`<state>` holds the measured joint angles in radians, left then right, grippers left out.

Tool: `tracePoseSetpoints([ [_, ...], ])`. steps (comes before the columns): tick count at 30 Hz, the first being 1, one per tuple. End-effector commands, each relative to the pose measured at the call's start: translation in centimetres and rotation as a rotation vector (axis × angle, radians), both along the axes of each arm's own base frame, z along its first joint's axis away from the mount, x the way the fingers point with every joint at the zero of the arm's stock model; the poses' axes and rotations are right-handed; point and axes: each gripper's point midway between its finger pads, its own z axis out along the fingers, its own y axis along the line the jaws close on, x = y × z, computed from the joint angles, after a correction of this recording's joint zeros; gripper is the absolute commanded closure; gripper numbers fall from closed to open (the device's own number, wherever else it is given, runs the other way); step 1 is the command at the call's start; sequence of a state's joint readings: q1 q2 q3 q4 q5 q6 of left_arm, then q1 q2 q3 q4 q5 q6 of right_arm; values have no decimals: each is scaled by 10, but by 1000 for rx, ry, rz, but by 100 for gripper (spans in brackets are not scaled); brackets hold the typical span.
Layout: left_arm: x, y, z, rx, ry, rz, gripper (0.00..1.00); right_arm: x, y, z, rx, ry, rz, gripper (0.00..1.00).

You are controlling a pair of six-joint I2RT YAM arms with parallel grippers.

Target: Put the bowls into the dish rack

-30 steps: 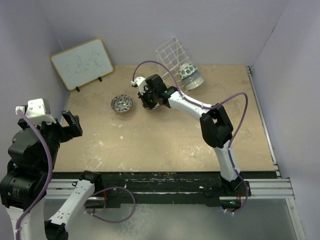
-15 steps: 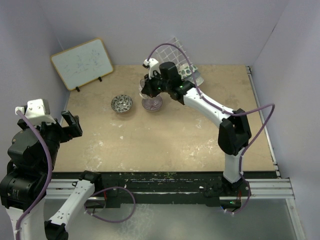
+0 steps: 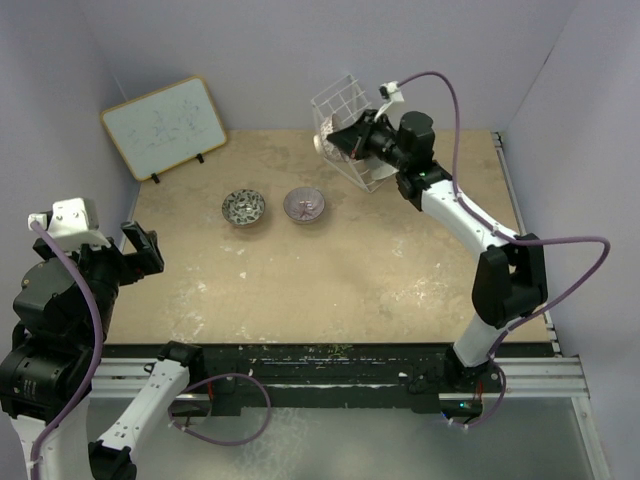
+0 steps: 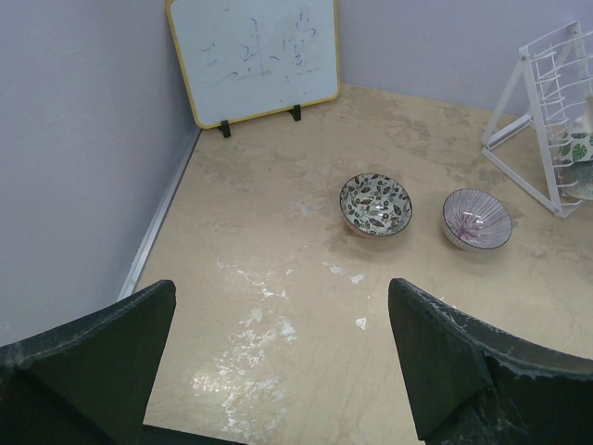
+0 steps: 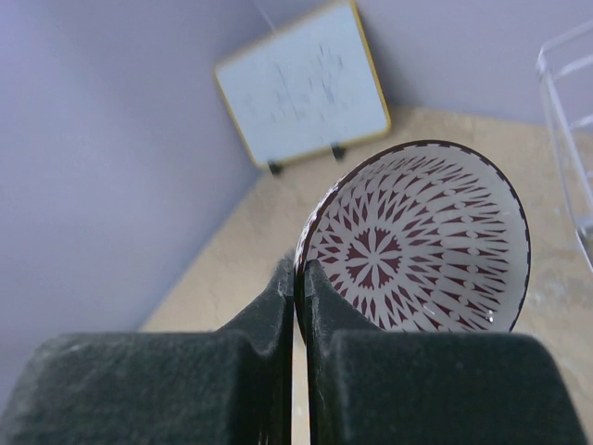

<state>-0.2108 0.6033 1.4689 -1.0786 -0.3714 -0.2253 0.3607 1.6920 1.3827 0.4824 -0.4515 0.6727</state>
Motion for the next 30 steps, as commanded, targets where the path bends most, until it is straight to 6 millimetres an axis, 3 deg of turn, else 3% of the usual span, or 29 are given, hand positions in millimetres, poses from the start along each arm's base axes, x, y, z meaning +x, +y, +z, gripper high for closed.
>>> tracePoseSetpoints([
  [1,4,-1,15,-15,-44,-1,1,-2,-40,98,378,-175,-48,100],
  [11,3,1,16,-1,-38,8,1,41,-96,107,821,-154,-155,100],
  [20,9,3,12,24,-18,16,1,81,-124,65,999,-66,-311,100],
  [30,14,4,10,42,-5,23,1,113,-121,24,1065,-25,-295,100],
])
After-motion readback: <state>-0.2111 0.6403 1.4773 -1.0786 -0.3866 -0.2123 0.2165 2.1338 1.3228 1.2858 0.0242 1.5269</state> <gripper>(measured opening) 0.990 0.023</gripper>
